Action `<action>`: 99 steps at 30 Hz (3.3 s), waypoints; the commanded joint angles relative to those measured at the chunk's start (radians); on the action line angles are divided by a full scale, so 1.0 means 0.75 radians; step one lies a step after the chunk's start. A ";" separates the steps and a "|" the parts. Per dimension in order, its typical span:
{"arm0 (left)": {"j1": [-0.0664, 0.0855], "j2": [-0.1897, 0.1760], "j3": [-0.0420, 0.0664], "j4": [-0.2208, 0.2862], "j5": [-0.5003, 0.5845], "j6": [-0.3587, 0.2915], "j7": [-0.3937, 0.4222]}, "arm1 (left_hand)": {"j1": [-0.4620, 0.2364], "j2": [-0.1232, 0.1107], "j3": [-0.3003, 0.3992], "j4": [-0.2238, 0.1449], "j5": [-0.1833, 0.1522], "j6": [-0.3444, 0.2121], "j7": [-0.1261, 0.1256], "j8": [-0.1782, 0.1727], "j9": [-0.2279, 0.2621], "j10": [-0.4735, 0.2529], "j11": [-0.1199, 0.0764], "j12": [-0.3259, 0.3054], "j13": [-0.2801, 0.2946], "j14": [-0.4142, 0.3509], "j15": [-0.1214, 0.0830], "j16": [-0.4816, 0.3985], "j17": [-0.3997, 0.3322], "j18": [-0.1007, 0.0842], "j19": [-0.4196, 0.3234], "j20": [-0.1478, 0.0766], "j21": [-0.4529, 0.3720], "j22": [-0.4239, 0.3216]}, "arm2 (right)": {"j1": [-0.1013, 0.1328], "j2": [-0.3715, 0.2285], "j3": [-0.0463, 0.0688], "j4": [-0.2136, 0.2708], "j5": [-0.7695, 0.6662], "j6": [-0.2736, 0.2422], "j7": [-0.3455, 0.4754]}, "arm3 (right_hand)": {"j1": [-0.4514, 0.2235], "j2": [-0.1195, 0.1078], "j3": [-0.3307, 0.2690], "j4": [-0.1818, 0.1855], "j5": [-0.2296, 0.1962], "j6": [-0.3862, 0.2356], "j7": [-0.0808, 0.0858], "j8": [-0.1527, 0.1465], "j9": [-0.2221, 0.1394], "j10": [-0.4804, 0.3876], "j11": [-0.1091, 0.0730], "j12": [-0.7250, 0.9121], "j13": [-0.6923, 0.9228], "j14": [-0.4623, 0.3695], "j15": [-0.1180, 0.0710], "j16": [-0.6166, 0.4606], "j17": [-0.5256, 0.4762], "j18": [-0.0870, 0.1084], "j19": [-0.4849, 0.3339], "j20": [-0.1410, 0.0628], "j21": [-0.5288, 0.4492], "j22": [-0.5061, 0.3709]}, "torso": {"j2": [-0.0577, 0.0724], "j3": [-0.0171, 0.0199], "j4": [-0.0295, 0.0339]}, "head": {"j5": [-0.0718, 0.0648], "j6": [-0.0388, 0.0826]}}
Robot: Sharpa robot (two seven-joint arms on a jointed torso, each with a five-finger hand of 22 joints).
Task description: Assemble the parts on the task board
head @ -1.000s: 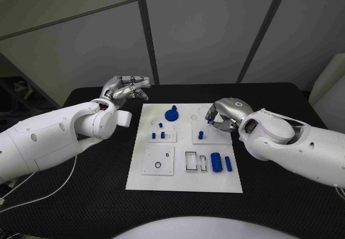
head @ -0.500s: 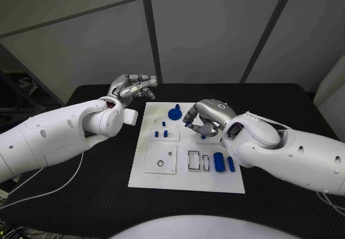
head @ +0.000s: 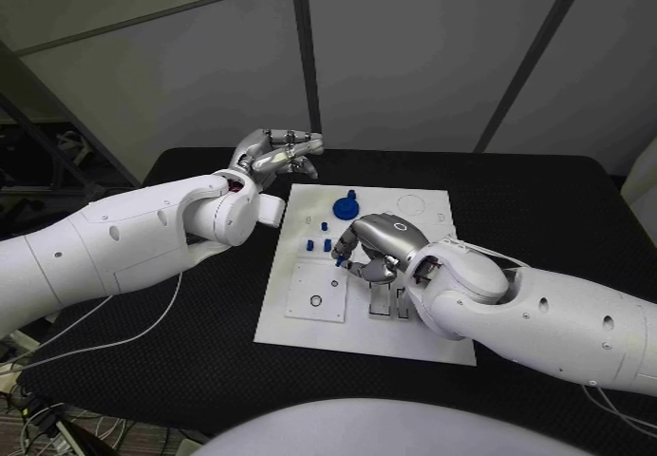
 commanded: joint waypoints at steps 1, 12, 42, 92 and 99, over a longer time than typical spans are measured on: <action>0.003 0.005 0.001 -0.004 0.002 0.009 0.007 | 0.002 0.002 -0.007 0.000 0.006 -0.004 0.009 -0.005 -0.002 -0.010 0.000 0.007 -0.002 -0.006 -0.001 -0.004 -0.001 0.005 0.001 -0.003 -0.009 -0.002 | -0.004 0.012 -0.004 -0.008 -0.016 0.042 0.023 | -0.010 -0.002 0.001 -0.008 0.005 0.002 0.005 -0.001 0.002 0.003 0.005 -0.005 -0.001 0.068 -0.008 0.006 -0.001 0.008 0.003 -0.005 0.004 -0.001 | -0.002 0.0005 -0.0002 | 0.014 -0.008; 0.004 0.018 0.001 -0.014 0.000 0.011 0.007 | 0.004 0.001 -0.007 -0.003 0.006 -0.010 0.011 -0.008 -0.002 -0.015 0.001 0.009 -0.003 -0.006 -0.001 -0.003 -0.003 0.005 0.001 -0.003 -0.010 -0.003 | -0.023 0.035 -0.027 -0.028 -0.029 0.080 0.021 | -0.014 -0.002 0.002 -0.010 0.006 0.000 0.006 -0.002 0.002 0.002 0.007 -0.008 -0.001 0.067 -0.007 0.005 -0.003 0.008 0.001 -0.004 0.002 -0.003 | -0.002 0.0015 -0.0032 | 0.039 -0.026; 0.004 0.025 0.000 -0.020 0.000 0.025 0.002 | 0.004 0.000 -0.011 -0.004 0.006 -0.029 0.018 -0.017 -0.004 -0.024 0.006 0.015 -0.005 -0.006 0.002 0.000 -0.007 0.004 0.002 -0.001 -0.012 -0.004 | -0.027 0.051 -0.071 -0.051 -0.104 0.147 -0.022 | -0.019 -0.002 0.001 -0.011 0.006 0.000 0.006 -0.003 0.002 0.002 0.007 -0.010 -0.001 0.067 -0.006 0.003 -0.006 0.009 -0.001 -0.003 -0.001 -0.008 | -0.001 0.0010 -0.0022 | 0.051 -0.048; 0.003 0.020 -0.004 -0.033 0.000 0.060 -0.017 | 0.004 0.001 -0.014 -0.004 0.006 -0.034 0.020 -0.019 -0.003 -0.030 0.007 0.018 -0.005 -0.008 0.004 0.001 -0.009 0.004 0.002 0.000 -0.014 -0.005 | 0.040 -0.247 0.100 0.094 -0.042 0.192 -0.091 | -0.155 -0.087 -0.107 0.017 -0.010 -0.242 0.016 -0.051 -0.037 -0.285 0.061 -0.013 -0.098 0.036 0.037 -0.080 -0.139 0.041 -0.068 0.038 -0.130 -0.168 | -0.003 0.0007 -0.0034 | 0.003 -0.008; 0.003 0.020 -0.005 -0.034 0.000 0.063 -0.018 | 0.004 0.001 -0.014 -0.004 0.006 -0.034 0.020 -0.019 -0.003 -0.030 0.007 0.018 -0.005 -0.008 0.004 0.001 -0.009 0.004 0.002 0.000 -0.014 -0.005 | 0.056 -0.283 0.108 0.074 -0.054 0.309 -0.116 | -0.144 -0.085 -0.143 0.016 -0.010 -0.251 -0.001 -0.054 -0.038 -0.315 0.066 -0.006 -0.109 0.031 0.041 -0.089 -0.154 0.043 -0.074 0.041 -0.142 -0.181 | -0.002 0.0001 -0.0024 | -0.003 -0.003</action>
